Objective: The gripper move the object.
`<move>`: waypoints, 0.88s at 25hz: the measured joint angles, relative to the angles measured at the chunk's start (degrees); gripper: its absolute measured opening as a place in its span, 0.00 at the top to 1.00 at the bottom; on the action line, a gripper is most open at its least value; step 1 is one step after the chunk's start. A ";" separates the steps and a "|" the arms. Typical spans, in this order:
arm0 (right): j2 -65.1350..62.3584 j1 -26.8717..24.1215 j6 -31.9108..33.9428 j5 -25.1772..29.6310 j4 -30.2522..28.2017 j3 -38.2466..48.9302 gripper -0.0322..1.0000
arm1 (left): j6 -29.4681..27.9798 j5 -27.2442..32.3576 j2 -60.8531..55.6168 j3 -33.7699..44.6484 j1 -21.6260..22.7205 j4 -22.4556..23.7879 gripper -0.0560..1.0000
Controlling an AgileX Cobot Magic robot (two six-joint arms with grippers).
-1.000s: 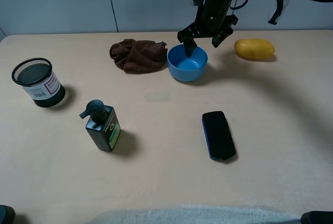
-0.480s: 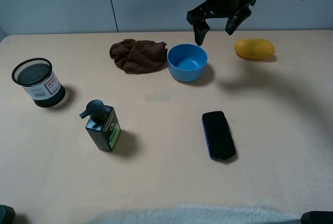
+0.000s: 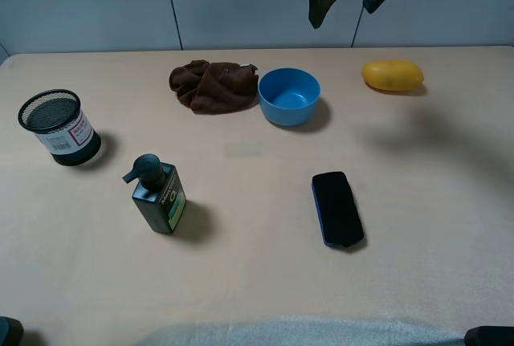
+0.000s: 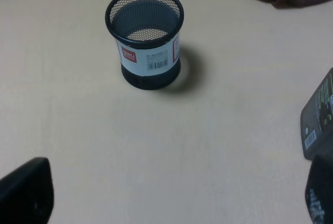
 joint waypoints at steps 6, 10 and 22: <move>-7.45 0.00 1.37 0.08 0.14 0.00 0.35 | 0.00 0.00 0.00 0.00 0.00 0.00 0.02; -12.06 0.00 1.81 0.12 0.14 0.06 0.35 | 0.00 0.00 0.00 0.00 0.00 -0.05 0.02; -31.53 0.00 3.97 0.10 0.08 21.41 0.35 | 0.00 0.00 0.00 0.00 0.00 -0.05 0.02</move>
